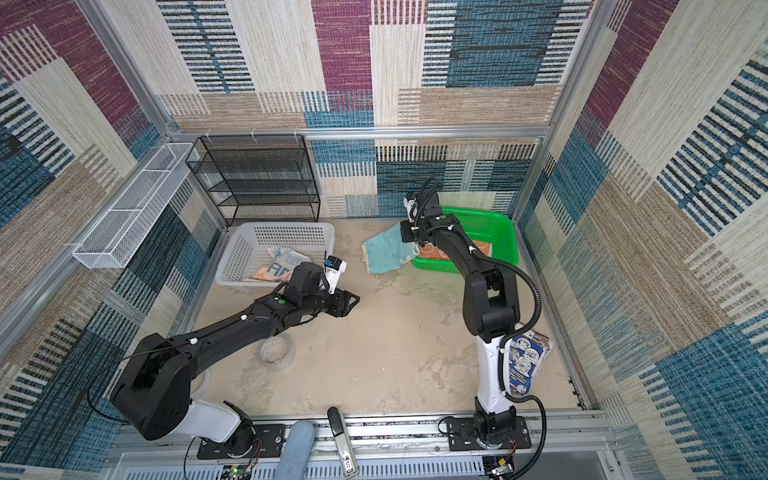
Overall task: Fold and stack the towels
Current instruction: 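Carry the folded towel with the right gripper into the green basket, then open the right gripper over the green basket and withdraw it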
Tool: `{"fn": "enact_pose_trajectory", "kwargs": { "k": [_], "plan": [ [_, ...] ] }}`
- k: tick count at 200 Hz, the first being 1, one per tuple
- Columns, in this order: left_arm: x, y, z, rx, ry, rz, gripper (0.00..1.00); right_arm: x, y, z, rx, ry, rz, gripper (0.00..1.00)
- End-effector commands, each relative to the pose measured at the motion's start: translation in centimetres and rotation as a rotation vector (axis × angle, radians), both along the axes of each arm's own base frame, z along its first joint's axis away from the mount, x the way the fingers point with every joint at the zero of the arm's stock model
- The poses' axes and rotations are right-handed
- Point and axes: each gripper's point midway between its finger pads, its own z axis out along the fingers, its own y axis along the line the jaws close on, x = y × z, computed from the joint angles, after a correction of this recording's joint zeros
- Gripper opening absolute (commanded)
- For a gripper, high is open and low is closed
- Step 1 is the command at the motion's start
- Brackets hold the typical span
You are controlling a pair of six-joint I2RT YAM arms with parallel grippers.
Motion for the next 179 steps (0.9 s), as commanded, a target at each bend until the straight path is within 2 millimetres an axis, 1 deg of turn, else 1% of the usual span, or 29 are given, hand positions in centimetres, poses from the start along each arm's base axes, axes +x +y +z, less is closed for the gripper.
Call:
{"fn": "enact_pose_trajectory", "kwargs": {
  "k": [1,21,38,60,98,110,132,148,152,160,173,179],
  "plan": [
    [0.0,0.1,-0.2,0.019,-0.002,-0.007,0.62,0.4,-2.2,1.7,0.014,-0.021,-0.007,0.0],
    [0.1,0.2,-0.2,0.02,-0.002,-0.002,0.62,0.8,-5.5,2.6,0.025,-0.04,-0.049,0.0],
    [0.1,0.3,-0.1,0.022,-0.003,0.002,0.62,0.8,-8.0,2.6,0.024,-0.045,-0.082,0.0],
    [0.2,0.5,0.1,0.028,-0.01,0.009,0.62,0.6,-11.4,2.0,0.015,-0.039,-0.133,0.0],
    [0.3,0.9,0.3,0.05,-0.021,0.02,0.62,-0.6,-16.9,0.0,-0.033,-0.01,-0.243,0.0],
    [0.3,0.9,0.2,0.053,-0.02,0.02,0.62,-0.9,-18.4,-0.7,-0.059,0.002,-0.28,0.0],
    [0.3,0.9,0.1,0.054,-0.016,0.02,0.62,-1.4,-20.3,-1.9,-0.098,0.024,-0.322,0.0],
    [0.3,0.8,0.0,0.051,-0.012,0.019,0.62,-1.5,-20.6,-2.7,-0.105,0.034,-0.322,0.0],
    [0.3,0.8,0.0,0.051,-0.011,0.019,0.62,-1.5,-20.7,-2.9,-0.107,0.035,-0.326,0.05],
    [0.3,0.7,0.0,0.05,-0.012,0.019,0.62,-1.4,-20.8,-3.3,-0.108,0.037,-0.333,0.19],
    [0.3,0.7,0.0,0.05,-0.009,0.018,0.62,-1.3,-21.2,-4.0,-0.115,0.043,-0.356,0.3],
    [0.3,0.8,0.0,0.051,-0.011,0.019,0.62,-1.4,-21.5,-4.2,-0.123,0.046,-0.372,0.37]
  ]
}}
